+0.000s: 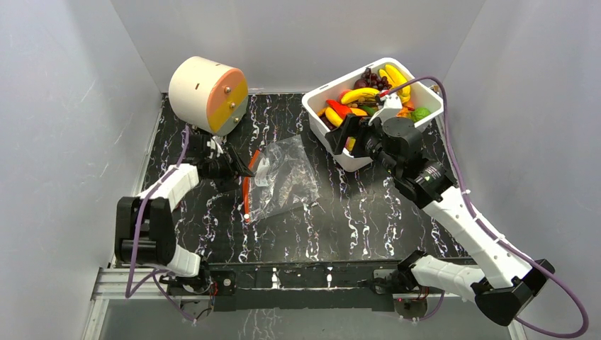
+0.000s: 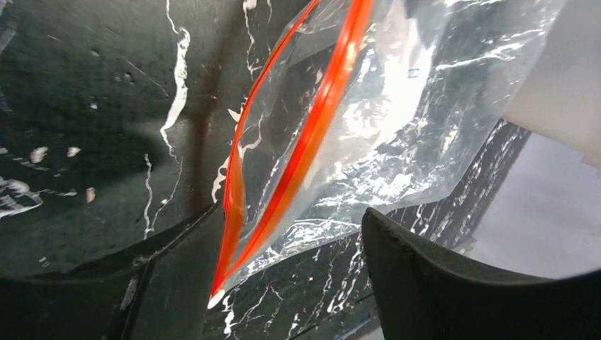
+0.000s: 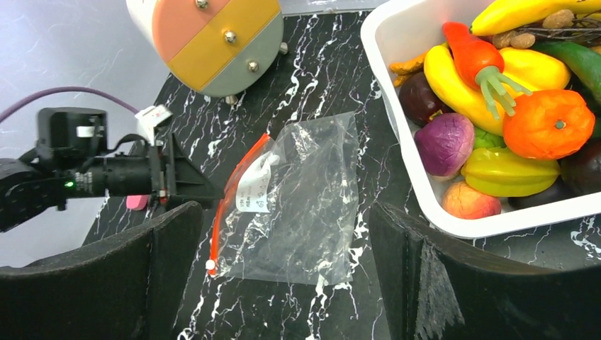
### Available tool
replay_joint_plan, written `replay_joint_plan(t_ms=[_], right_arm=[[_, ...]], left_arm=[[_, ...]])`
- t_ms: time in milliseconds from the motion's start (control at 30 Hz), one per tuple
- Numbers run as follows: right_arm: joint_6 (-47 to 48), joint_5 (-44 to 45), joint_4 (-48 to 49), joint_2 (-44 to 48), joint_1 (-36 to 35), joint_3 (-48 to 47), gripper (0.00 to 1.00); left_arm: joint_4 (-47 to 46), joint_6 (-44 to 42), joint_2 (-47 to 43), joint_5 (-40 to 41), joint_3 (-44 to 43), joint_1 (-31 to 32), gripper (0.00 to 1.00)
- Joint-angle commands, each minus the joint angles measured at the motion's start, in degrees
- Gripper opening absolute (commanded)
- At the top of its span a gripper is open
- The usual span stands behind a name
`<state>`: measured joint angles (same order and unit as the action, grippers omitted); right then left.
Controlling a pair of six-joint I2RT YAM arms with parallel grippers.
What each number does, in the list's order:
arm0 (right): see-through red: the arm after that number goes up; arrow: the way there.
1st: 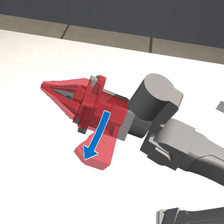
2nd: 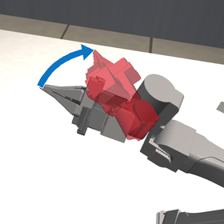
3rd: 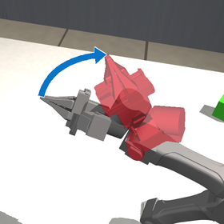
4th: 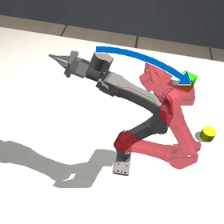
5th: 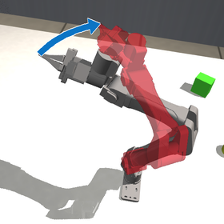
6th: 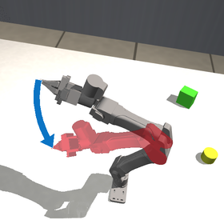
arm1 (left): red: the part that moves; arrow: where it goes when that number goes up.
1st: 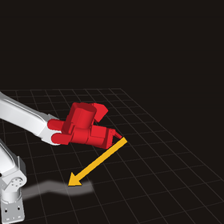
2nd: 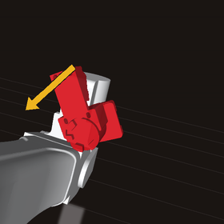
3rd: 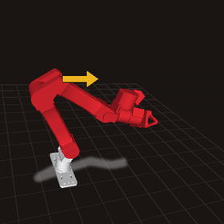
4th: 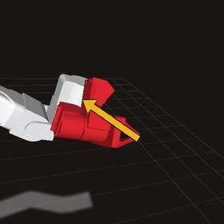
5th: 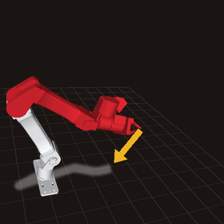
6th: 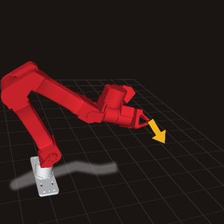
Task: Place the food in the zip-top bag and seal the zipper
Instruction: Pick up the zipper food storage bag at the center of the board.
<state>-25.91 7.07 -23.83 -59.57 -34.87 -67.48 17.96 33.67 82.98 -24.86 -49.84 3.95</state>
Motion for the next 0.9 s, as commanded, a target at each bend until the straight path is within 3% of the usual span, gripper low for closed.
replay_joint_plan(t_ms=[0,267,367,533,733,867], right_arm=[[1.8,-2.5,1.3,-0.3,-0.4,-0.5,0.85],[-0.5,-8.9,3.1,-1.7,-0.4,2.3,0.80],[-2.2,-11.9,3.8,-3.3,-0.3,2.9,0.78],[-6.7,-16.0,6.0,-5.5,-0.5,5.1,0.72],[-11.2,-17.5,9.8,-8.0,-3.0,8.9,0.62],[-12.4,-16.3,11.4,-10.4,-6.1,9.6,0.54]], left_arm=[[-9.3,5.2,3.0,-9.9,2.6,0.5,0.67],[-16.8,8.8,2.4,-13.8,6.2,1.9,0.52],[-21.4,12.3,1.5,-16.2,8.7,2.7,0.35],[-23.5,14.9,-2.3,-17.0,9.6,4.4,0.22],[-24.8,18.3,-6.1,-17.0,9.2,5.7,0.00],[-26.4,20.6,-7.7,-16.5,9.5,6.9,0.00]])
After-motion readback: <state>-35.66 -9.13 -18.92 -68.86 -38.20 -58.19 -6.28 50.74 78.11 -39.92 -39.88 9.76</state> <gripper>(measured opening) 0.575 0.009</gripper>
